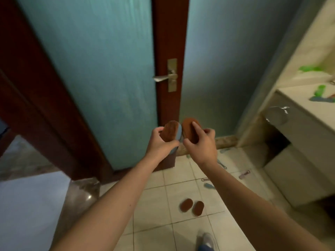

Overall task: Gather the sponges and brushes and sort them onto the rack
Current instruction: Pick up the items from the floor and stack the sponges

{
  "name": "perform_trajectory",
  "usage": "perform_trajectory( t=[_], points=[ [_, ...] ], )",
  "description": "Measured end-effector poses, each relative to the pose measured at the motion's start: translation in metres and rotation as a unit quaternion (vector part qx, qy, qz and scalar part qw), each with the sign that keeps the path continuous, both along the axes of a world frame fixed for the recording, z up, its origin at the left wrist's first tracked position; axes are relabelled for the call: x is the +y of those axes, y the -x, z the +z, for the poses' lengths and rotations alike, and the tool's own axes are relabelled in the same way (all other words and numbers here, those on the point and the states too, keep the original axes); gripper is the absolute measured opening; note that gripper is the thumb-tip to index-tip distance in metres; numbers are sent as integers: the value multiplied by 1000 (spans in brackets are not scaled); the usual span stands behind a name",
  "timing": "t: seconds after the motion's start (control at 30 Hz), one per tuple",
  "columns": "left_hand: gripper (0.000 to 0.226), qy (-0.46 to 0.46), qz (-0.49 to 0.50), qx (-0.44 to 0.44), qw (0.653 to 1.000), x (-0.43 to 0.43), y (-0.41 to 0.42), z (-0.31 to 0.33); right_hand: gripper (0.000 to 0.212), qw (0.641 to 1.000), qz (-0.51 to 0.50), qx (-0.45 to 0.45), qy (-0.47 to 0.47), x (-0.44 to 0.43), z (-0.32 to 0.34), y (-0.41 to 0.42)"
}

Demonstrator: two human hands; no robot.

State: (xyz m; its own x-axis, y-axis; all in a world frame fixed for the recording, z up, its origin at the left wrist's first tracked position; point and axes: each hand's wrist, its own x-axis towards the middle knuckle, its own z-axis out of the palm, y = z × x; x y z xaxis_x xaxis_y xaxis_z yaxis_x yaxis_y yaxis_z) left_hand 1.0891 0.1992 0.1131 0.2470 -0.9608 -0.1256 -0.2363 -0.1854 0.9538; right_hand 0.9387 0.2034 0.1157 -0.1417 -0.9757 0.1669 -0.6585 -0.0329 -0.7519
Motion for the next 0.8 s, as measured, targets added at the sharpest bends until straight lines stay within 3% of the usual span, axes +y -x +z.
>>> perform_trajectory(
  t=[0.33,0.8],
  points=[
    [85,24,-180,-6,983,-49,143,26,70,988,-152,6,39,-7,22,142],
    [78,78,-256,-3,964,-152,384,56,65,971,-226,18,75,-86,53,378]
  ],
)
